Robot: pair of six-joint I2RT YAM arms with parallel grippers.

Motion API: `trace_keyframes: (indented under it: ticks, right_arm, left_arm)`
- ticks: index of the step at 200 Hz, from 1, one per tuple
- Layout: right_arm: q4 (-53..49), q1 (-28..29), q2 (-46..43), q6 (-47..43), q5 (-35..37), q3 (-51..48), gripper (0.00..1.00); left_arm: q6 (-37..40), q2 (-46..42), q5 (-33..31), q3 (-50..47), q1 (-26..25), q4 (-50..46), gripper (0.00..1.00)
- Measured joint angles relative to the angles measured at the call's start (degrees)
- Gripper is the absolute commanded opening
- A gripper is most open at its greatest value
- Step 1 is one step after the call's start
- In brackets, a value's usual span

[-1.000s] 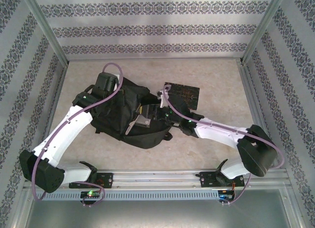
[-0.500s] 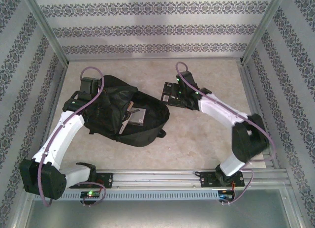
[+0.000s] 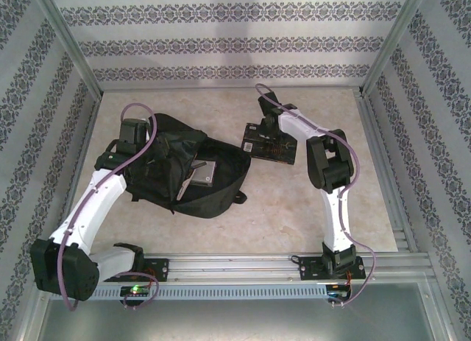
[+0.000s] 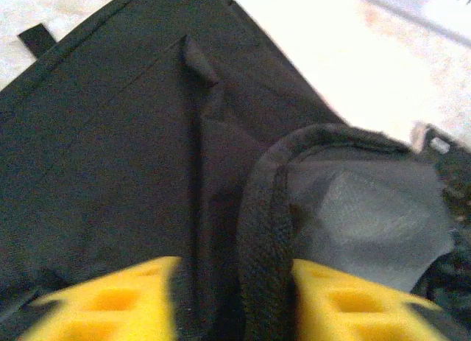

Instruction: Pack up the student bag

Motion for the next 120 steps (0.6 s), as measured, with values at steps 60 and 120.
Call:
trace_keyframes:
  ticks: [60,120]
  right_arm:
    - [1.77,-0.79,-7.28,1.57,0.68,-11.78,0.2]
    - [7.26,-1.18,-21.09,5.42,-1.03,-31.54,0.19]
  left_arm:
    - [5.18,-3.72,4.79,-0.83,-7.93,3.74,0.76]
    - [8.96,-2.6,4.31,8.24,-21.07,-0.02,0.76]
